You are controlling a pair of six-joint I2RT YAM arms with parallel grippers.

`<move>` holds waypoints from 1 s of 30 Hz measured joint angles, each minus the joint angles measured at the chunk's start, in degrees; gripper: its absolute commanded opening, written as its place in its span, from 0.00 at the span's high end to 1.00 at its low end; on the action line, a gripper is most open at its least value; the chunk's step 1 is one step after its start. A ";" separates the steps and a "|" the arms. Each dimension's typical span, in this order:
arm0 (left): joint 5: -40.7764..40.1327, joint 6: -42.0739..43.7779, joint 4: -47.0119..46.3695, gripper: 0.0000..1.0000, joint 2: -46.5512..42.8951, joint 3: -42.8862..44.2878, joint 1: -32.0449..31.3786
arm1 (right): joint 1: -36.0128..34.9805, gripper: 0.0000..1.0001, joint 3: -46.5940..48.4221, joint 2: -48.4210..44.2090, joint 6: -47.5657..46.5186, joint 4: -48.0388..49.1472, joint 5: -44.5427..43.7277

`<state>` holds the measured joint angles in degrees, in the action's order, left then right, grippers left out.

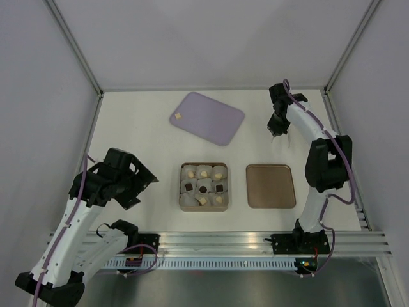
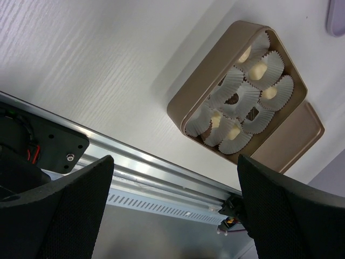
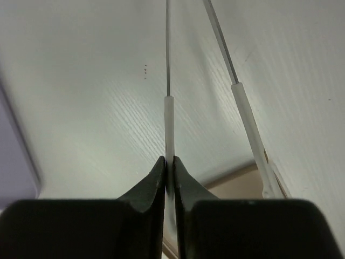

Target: Pack the chocolate

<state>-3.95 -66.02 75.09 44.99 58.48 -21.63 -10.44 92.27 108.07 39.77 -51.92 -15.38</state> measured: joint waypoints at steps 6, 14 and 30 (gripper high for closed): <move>-0.15 -1.07 1.44 0.00 -0.04 1.86 0.00 | -0.02 0.45 9.18 12.50 4.02 -1.33 2.38; -0.55 -1.77 1.62 0.00 -0.17 6.82 0.00 | -0.37 0.34 12.85 11.58 1.09 -0.55 10.01; -0.44 -1.86 2.14 0.01 0.79 12.94 0.00 | 7.67 0.02 -10.60 -22.23 -23.23 1.01 14.03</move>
<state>-4.38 -67.88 77.23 45.78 71.42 -21.63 -2.76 81.67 85.84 16.53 -50.92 -1.34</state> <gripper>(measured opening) 0.993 0.976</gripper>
